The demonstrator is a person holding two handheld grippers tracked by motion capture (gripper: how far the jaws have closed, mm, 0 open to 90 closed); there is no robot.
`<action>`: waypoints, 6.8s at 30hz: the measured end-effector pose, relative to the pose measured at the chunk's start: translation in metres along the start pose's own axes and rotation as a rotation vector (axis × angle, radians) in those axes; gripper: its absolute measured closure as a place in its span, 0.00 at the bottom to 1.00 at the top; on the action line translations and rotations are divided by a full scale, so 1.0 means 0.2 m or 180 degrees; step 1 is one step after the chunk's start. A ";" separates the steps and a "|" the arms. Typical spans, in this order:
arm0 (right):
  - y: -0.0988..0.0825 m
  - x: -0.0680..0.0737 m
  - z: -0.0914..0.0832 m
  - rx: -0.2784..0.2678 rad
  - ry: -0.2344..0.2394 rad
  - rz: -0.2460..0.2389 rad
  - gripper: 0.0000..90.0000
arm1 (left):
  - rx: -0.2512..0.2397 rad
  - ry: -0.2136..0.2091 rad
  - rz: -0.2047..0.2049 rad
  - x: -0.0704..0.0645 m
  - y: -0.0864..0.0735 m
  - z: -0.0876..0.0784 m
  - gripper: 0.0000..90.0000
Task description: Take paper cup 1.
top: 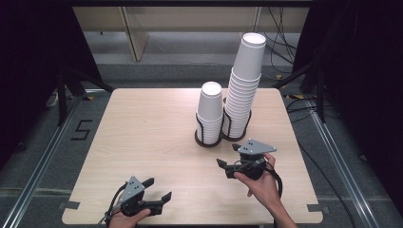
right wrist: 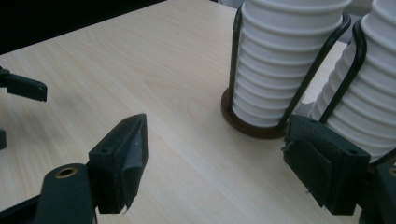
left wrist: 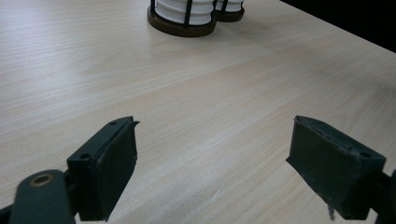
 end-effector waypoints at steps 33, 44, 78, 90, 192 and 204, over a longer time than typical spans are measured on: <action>0.35 -0.14 0.11 -0.0282 -0.0182 0.0161 0.25 | 0.0060 0.0008 0.0023 0.00 0.00 -0.01 0.16; 0.46 -0.20 0.13 -0.0308 -0.0318 0.0199 0.24 | 0.0066 -0.0002 0.0024 0.00 -0.01 0.00 0.16; 0.67 -0.32 0.35 -0.0224 -0.0724 0.0480 0.20 | 0.0080 -0.0017 0.0006 0.00 -0.01 0.00 0.16; 0.68 -0.33 0.42 -0.0157 -0.0825 0.0524 0.19 | 0.0072 -0.0010 0.0010 0.00 -0.01 0.00 0.16; 0.17 0.26 0.22 -0.0143 0.0555 0.0173 0.21 | 0.0058 -0.0023 0.0043 -0.01 -0.01 0.00 0.16; 0.08 0.32 0.28 -0.0018 0.0697 0.0123 0.21 | 0.0019 -0.0029 0.0027 -0.01 0.00 -0.01 0.16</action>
Point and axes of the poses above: each handheld gripper's, and its own axes: z roughly forward along the jaws, y roughly out of its top, x roughly to its left, the point moved 5 cm from there along z, roughly forward along the jaws, and after that the axes turned 7 degrees about y, right-handed, at the moved point
